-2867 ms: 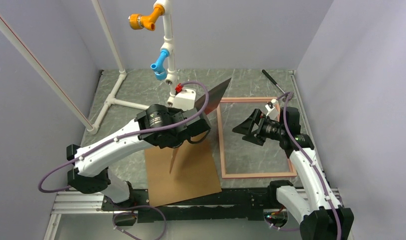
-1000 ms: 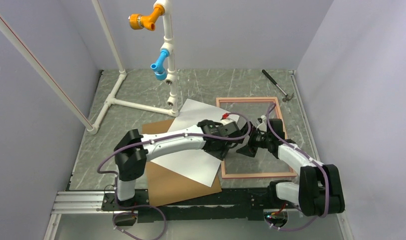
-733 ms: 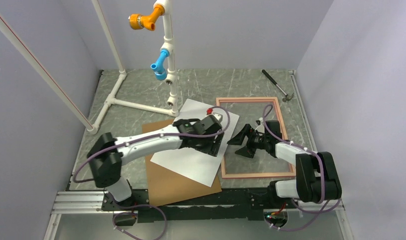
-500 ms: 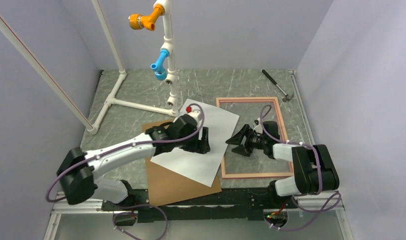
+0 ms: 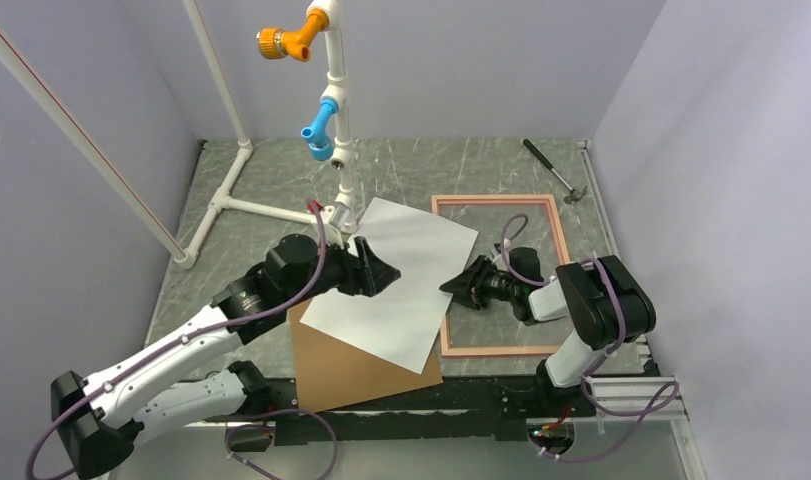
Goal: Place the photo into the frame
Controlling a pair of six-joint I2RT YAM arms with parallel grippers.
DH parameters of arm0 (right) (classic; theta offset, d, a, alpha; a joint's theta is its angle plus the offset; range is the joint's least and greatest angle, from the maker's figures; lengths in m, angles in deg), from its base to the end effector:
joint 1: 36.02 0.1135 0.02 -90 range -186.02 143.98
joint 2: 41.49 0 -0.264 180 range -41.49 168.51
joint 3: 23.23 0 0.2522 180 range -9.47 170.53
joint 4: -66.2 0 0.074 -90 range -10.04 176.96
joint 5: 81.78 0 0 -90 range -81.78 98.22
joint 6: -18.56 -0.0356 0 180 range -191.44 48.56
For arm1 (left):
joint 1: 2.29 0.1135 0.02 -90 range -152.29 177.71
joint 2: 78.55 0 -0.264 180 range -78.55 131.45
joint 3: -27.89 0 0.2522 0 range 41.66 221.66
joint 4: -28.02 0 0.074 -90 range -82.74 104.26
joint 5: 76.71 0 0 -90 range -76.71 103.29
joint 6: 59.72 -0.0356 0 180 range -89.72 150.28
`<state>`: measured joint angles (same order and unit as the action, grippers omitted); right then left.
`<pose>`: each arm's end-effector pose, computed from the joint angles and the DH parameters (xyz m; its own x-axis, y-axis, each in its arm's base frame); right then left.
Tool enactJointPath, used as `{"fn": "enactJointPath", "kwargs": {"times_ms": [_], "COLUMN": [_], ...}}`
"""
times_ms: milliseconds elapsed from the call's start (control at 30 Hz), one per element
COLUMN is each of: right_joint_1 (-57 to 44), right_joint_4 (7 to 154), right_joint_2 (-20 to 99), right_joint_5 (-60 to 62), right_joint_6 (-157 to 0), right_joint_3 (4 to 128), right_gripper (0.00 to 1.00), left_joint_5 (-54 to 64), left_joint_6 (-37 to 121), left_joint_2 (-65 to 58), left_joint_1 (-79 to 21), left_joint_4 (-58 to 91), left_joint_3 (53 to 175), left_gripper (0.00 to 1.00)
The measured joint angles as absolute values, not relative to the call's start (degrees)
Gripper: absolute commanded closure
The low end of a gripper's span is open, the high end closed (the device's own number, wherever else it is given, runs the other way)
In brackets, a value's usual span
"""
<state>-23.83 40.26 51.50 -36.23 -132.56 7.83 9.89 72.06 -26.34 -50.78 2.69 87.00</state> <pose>0.2224 0.0735 0.0962 -0.8944 0.4463 -0.0304 0.1627 0.3879 0.9072 0.1393 -0.1605 0.3178 -0.6791 -0.2362 -0.6950 0.4456 0.6197 -0.6461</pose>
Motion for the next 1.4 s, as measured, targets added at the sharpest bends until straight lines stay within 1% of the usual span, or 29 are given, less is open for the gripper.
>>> {"fn": "enactJointPath", "kwargs": {"times_ms": [67,100,167,233,400,500,600,667,800,933,1100,1267,1400], "right_joint_1": [-23.79,-23.81,-23.81,-23.79,-23.79,-23.68,-23.57,-23.55,-23.62,-24.69,-25.36,-25.54,-25.85], "right_joint_4": [37.02,36.11,34.47,33.46,34.25,39.6,48.59,56.83,72.59,90.22,105.57,117.89,124.12], "right_joint_2": [53.16,53.68,54.8,55.28,52.81,47.26,40.55,35.47,29.14,27.74,27.63,27.63,27.63], "right_joint_5": [-35.86,-35.73,-35.33,-35.31,-35.29,-34.98,-34.0,-32.86,-30.57,-27.44,-22.63,-16.58,-11.73], "right_joint_6": [-134.07,-134.66,-135.56,-136.52,-136.69,-134.53,-130.81,-126.86,-118.75,-108.65,-99.82,-93.88,-90.77], "right_joint_3": [6.87,6.52,5.88,5.64,5.6,6.49,9.31,12.77,20.83,32.11,42.12,49.6,54.36], "right_gripper": [0.79,0.86,0.94,0.99,1.0,1.0,1.0,1.0,1.0,1.0,1.0,1.0,1.0], "left_joint_5": [9.63,9.54,9.5,9.52,9.54,9.52,9.48,9.43,9.39,8.93,8.93,10.13,11.01], "left_joint_6": [71.95,71.93,71.91,71.91,71.98,72.22,73.0,73.07,72.89,71.67,69.53,68.22,66.88], "left_joint_2": [-28.11,-28.84,-30.13,-30.96,-32.07,-32.86,-33.14,-33.14,-33.01,-31.72,-29.19,-28.86,-28.86], "left_joint_1": [-50.7,-50.67,-50.63,-50.59,-50.57,-50.52,-50.48,-50.48,-50.48,-50.48,-50.48,-50.48,-50.48], "left_joint_4": [3.34,3.67,3.74,3.72,3.52,3.3,2.36,2.01,0.88,-1.11,-4.94,-7.67,-9.66], "left_joint_3": [86.52,86.28,85.75,85.18,83.37,81.36,80.11,79.89,79.89,80.13,81.88,82.56,82.58], "left_gripper": [0.2,0.2,0.2,0.2,0.2,0.2,0.2,0.2,0.2,0.2,0.2,0.21,0.21]}}
